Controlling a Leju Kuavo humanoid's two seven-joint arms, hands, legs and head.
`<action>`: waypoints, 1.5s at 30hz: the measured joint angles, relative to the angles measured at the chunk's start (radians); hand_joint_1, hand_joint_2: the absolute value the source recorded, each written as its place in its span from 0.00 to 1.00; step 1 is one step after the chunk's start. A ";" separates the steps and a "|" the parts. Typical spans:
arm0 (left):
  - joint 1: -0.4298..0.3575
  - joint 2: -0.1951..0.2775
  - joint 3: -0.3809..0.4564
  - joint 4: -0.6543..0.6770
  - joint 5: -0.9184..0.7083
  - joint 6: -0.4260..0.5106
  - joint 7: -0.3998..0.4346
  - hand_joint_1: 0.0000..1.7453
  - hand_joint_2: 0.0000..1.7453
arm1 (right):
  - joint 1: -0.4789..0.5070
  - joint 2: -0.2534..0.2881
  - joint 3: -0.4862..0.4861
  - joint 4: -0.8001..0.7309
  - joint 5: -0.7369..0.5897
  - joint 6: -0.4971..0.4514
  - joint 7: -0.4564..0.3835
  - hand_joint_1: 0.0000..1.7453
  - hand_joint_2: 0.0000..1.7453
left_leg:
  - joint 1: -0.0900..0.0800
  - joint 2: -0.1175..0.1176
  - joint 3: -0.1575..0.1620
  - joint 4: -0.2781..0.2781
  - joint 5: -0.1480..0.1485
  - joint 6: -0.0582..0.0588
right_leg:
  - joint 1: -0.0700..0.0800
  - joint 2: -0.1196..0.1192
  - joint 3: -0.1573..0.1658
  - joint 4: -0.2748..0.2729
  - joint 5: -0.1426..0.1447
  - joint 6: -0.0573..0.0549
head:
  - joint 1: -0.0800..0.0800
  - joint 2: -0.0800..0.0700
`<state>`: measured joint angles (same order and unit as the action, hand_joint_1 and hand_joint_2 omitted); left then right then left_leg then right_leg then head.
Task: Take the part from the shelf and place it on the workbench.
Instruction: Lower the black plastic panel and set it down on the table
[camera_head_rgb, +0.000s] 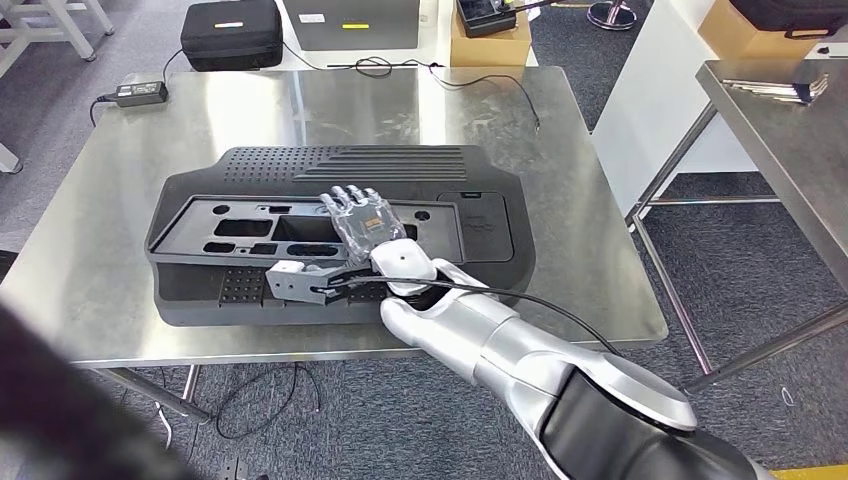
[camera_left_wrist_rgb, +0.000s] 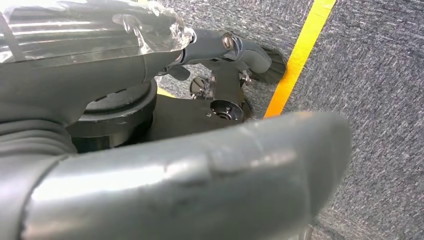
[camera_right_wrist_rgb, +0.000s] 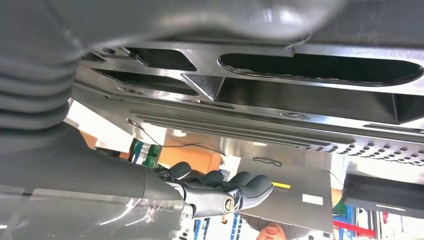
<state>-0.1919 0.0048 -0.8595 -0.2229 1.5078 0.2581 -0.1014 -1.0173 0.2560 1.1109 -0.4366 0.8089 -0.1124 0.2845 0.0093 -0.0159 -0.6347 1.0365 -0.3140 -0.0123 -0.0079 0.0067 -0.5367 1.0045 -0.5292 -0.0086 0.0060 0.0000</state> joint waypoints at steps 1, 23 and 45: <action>0.000 0.000 0.000 0.000 0.000 0.001 0.000 0.00 0.00 | 0.000 -0.001 0.000 0.001 -0.002 0.000 0.000 0.00 0.00 | 0.000 0.000 0.000 0.000 0.000 0.000 | 0.000 0.000 0.000 0.000 0.000 0.000 | 0.000 0.000; 0.033 0.001 0.002 0.000 0.037 -0.022 -0.059 0.00 0.00 | 0.011 -0.252 -0.186 -0.227 -0.346 -0.474 0.074 0.00 0.00 | -0.001 -0.001 0.003 0.001 0.000 0.000 | -0.001 -0.001 0.003 -0.002 0.000 0.000 | 0.000 0.000; 0.105 0.020 0.087 0.002 0.062 -0.065 -0.122 0.00 0.00 | 0.647 -0.816 -0.655 -1.322 -0.799 -0.344 0.077 0.00 0.00 | -0.002 0.005 0.006 -0.002 -0.003 0.001 | -0.001 0.003 0.005 -0.004 0.000 0.004 | 0.002 0.000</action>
<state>-0.0871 0.0246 -0.7723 -0.2205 1.5694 0.1930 -0.2236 -0.3706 -0.5602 0.4554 -1.7589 0.0104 -0.4564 0.3614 0.0077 -0.0107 -0.6286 1.0344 -0.3166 -0.0112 -0.0093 0.0093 -0.5321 1.0001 -0.5288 -0.0042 0.0078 0.0000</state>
